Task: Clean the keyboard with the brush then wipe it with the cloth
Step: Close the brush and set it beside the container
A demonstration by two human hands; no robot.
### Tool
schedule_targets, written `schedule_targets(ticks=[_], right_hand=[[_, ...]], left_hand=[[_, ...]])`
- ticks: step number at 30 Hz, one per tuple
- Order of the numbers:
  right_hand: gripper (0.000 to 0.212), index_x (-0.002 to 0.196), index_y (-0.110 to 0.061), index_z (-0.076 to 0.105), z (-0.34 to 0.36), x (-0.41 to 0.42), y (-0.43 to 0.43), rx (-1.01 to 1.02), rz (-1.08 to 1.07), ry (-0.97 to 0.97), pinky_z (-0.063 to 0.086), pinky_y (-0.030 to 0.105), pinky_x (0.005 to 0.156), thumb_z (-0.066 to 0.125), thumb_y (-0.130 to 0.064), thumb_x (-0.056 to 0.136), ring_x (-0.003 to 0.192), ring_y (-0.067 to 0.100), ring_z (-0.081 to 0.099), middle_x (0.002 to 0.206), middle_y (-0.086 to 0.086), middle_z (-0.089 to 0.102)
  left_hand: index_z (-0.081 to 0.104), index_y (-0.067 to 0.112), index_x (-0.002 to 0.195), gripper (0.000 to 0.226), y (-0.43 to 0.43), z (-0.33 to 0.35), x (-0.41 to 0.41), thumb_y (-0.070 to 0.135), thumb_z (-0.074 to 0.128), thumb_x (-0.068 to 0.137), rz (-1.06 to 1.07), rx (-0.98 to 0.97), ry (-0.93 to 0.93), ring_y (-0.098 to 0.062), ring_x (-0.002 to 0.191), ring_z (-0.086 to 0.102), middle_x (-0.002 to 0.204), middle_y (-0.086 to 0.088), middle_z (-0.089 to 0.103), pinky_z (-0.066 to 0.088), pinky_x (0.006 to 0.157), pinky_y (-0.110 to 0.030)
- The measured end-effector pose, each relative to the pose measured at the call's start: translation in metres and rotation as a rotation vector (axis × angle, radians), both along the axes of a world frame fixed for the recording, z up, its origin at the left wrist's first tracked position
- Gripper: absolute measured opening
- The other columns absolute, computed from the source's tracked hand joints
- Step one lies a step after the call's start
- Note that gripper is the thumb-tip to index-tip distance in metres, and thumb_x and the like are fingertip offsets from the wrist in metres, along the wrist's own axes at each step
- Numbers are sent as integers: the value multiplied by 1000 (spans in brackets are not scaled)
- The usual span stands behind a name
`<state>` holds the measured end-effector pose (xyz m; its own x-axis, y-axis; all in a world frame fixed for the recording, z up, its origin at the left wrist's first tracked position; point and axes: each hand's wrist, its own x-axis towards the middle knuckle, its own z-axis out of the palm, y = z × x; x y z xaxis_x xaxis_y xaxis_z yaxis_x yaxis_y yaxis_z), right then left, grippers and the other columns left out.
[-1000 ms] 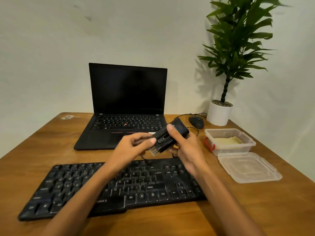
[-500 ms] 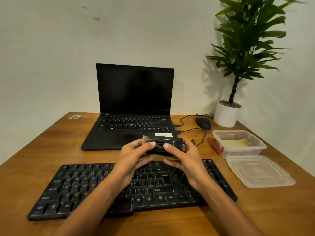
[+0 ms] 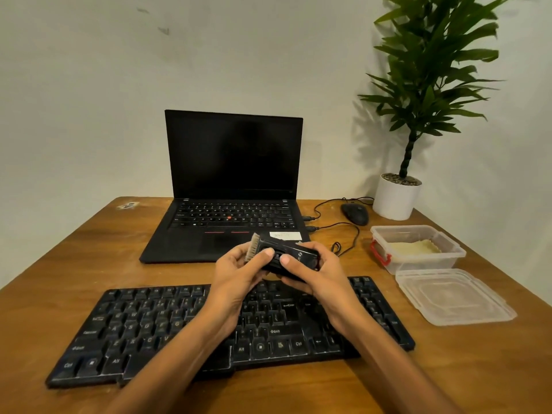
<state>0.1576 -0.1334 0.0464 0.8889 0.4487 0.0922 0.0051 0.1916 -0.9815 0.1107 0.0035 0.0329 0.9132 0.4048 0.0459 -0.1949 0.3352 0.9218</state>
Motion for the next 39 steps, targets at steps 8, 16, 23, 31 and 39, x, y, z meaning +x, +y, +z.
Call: schedule_targets(ticks=[8,16,23,31,39], right_hand=[[37,106,-8,57,-1,1,-2,-91,10,-50,57,27,69,74,-16,73,90,15,68,102,7,66],[44,105,-10,58,0,4,-3,-89,22,-43,57,30,70,77,-22,66,92,17,67,103,7,66],[61,115,-17,47,2,8,-8,4,-20,-37,57,31,73,78,-16,63,97,21,66,113,7,59],[53,109,-15,43,5,14,-25,-33,-113,-63,57,30,72,77,-10,68,88,20,69,107,9,66],[45,103,-9,51,3,1,-98,-63,-257,-58,56,24,66,74,-22,66,81,13,70,97,4,70]], left_hand=[[57,7,109,45,0,-3,4,14,74,68,-30,33,44,-21,86,68,94,-8,71,52,73,-29],[52,13,110,66,1,-5,3,32,77,51,-42,112,54,-24,94,66,103,-11,68,51,81,-34],[49,23,119,64,13,4,0,27,76,61,-90,387,-30,-14,92,65,108,-5,62,53,75,-25],[51,21,108,62,6,3,-2,24,86,58,-34,713,-78,-7,79,64,101,-4,62,54,73,-20],[58,26,103,52,-55,4,2,51,76,61,-31,1060,-77,2,89,60,97,13,63,52,76,-18]])
